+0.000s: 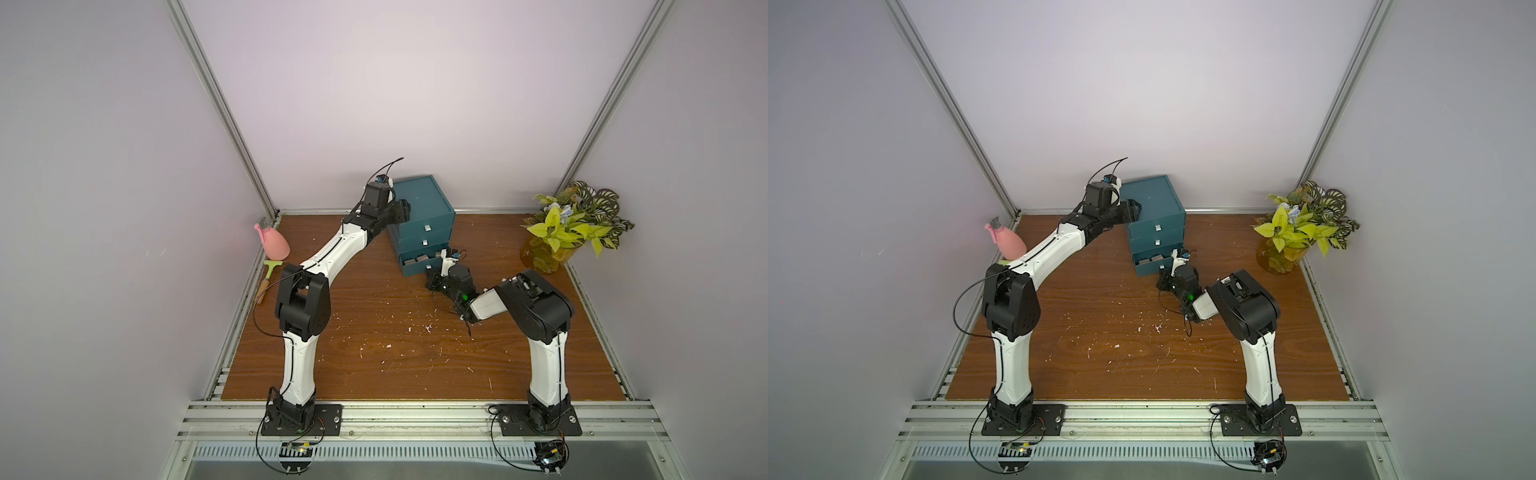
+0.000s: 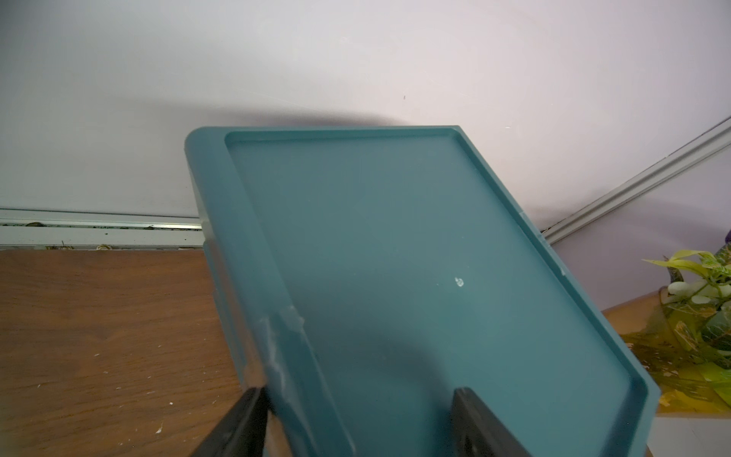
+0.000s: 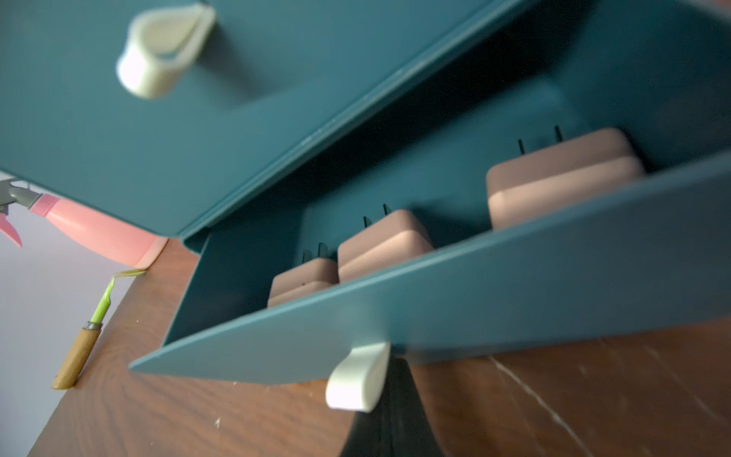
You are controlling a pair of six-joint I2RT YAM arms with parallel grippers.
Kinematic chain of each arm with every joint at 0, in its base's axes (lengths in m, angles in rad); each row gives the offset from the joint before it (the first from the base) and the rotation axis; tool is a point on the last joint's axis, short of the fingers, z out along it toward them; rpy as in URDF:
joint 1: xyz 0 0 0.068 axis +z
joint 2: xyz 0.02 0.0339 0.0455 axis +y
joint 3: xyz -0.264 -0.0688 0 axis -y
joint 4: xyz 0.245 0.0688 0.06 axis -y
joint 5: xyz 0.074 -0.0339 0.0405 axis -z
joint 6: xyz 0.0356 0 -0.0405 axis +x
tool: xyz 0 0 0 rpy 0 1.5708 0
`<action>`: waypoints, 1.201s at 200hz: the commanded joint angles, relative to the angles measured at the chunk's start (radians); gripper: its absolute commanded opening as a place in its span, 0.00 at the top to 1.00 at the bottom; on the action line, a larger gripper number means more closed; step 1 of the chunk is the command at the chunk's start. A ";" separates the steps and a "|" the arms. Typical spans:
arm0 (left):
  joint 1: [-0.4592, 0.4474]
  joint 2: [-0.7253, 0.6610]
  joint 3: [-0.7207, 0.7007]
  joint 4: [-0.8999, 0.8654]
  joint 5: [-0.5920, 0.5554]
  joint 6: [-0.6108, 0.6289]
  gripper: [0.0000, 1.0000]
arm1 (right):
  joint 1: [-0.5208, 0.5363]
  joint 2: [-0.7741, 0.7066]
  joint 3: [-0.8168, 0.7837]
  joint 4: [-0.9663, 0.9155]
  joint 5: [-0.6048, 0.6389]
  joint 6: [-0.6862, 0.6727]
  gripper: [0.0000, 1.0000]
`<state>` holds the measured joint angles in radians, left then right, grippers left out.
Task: Place the plugs into the drawer by color
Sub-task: Close the drawer in the storage box.
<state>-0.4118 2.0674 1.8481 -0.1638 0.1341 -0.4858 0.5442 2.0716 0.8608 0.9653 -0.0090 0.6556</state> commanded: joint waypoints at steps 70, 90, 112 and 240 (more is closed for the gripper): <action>0.007 0.039 -0.014 -0.072 0.004 0.021 0.32 | -0.004 0.088 0.175 0.017 -0.035 0.071 0.95; 0.007 0.036 -0.014 -0.074 0.001 0.021 0.32 | -0.006 0.107 0.205 0.012 -0.034 0.073 0.95; 0.007 0.033 -0.014 -0.078 -0.003 0.024 0.32 | -0.005 0.119 0.228 0.009 -0.032 0.069 0.95; -0.002 -0.012 0.069 -0.176 -0.072 0.058 0.31 | -0.016 -0.197 0.008 -0.011 -0.030 -0.157 0.85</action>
<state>-0.4118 2.0674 1.8820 -0.2203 0.1005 -0.4610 0.5396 2.1120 0.9504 0.9504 -0.0349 0.6231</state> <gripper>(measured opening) 0.686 0.118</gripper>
